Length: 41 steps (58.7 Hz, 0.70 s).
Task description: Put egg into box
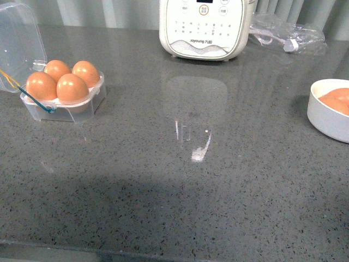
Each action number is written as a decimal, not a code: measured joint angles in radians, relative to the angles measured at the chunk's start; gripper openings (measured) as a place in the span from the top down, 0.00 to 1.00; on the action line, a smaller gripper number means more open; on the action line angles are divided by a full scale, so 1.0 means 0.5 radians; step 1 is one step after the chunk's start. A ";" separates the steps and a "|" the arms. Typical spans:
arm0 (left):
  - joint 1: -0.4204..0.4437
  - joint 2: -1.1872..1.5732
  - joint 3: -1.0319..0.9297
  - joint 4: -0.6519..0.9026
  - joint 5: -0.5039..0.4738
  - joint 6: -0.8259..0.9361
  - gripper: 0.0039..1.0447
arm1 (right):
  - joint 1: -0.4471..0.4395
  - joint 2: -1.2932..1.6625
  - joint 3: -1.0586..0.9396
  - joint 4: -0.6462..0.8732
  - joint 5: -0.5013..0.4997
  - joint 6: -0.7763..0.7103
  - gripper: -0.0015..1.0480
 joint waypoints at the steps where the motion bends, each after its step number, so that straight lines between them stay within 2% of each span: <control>1: 0.011 0.068 0.027 0.060 0.009 0.007 0.06 | 0.000 0.000 0.000 0.000 0.001 0.000 0.07; 8: 0.050 0.447 0.182 0.331 -0.011 0.076 0.06 | 0.000 0.000 0.000 0.000 0.001 0.000 0.07; 12: 0.063 0.655 0.272 0.459 -0.101 0.157 0.06 | 0.000 0.000 0.000 0.000 0.000 0.000 0.07; 33: 0.241 1.152 0.609 0.668 -0.217 0.423 0.06 | 0.000 0.000 0.000 0.000 0.000 0.000 0.07; 41: 0.228 1.382 0.716 0.699 -0.242 0.449 0.06 | 0.000 0.000 0.000 0.000 0.000 0.000 0.07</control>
